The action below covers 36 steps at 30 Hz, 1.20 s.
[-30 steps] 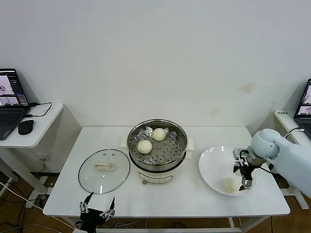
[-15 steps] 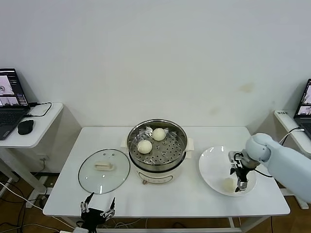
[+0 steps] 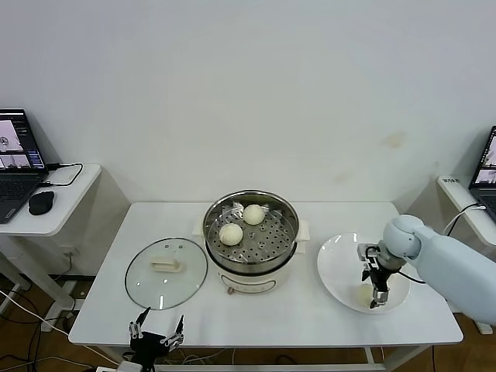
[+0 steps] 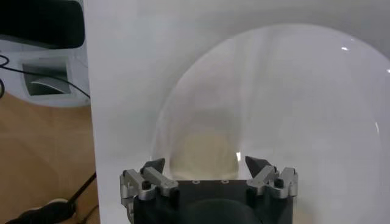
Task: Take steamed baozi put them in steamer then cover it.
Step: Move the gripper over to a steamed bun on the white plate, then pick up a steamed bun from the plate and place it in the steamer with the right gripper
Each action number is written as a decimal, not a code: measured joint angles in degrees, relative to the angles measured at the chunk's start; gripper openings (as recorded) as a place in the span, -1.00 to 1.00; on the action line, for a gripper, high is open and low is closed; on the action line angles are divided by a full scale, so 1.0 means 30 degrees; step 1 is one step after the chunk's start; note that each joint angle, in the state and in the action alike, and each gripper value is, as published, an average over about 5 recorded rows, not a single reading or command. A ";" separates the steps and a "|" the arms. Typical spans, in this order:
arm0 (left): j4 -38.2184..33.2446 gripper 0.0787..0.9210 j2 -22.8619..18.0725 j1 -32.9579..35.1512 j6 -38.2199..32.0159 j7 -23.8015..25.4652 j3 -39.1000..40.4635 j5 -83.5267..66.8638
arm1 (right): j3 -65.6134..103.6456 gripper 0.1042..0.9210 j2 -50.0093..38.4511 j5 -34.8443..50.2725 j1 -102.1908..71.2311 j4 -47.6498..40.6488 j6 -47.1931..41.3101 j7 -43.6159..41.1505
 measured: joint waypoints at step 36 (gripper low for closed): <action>-0.1192 0.77 -0.0330 -0.0138 -0.0190 -0.0649 -0.0341 0.0056 | -0.3649 0.14 0.2395 0.4788 0.9876 -0.0400 -0.0212 -0.1662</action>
